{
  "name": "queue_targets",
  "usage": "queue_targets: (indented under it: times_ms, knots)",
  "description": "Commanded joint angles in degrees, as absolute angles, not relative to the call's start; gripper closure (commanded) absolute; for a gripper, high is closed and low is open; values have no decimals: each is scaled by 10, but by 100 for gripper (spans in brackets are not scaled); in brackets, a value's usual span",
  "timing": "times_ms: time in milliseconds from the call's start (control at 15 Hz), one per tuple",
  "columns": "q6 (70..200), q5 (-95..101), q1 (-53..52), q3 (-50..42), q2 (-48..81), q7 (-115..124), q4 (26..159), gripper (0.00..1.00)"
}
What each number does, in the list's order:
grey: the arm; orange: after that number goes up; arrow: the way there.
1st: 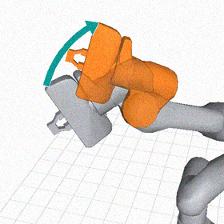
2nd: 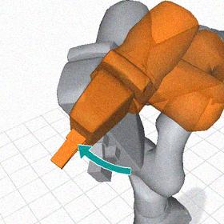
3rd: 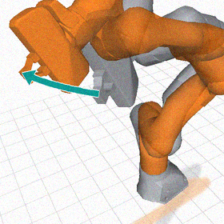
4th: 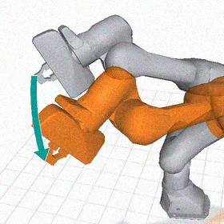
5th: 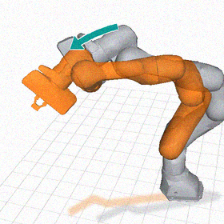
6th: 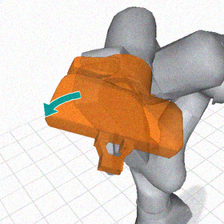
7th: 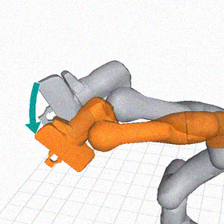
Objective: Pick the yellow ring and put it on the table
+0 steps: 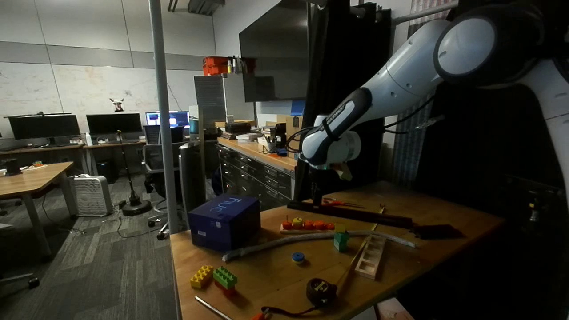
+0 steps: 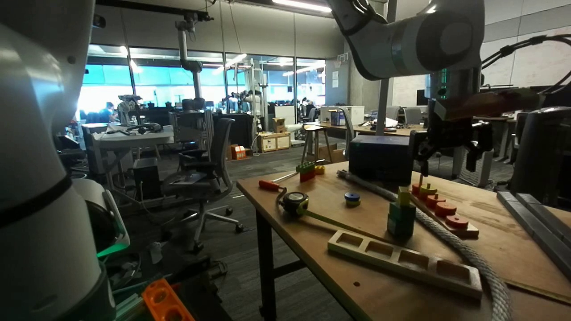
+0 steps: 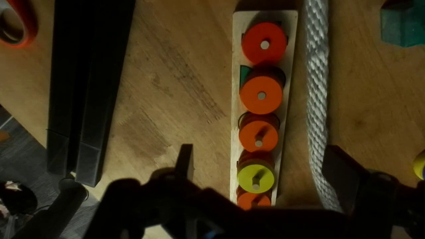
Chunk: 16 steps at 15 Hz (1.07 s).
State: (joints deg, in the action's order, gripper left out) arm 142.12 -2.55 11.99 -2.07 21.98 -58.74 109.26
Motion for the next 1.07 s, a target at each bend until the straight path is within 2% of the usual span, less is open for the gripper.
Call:
queue_targets:
  times_ms: [0,1000]
  knots:
    - [1393,-42,135,-1,268,-597,1035,0]
    - [1317,-29,127,25,355,-583,925,0]
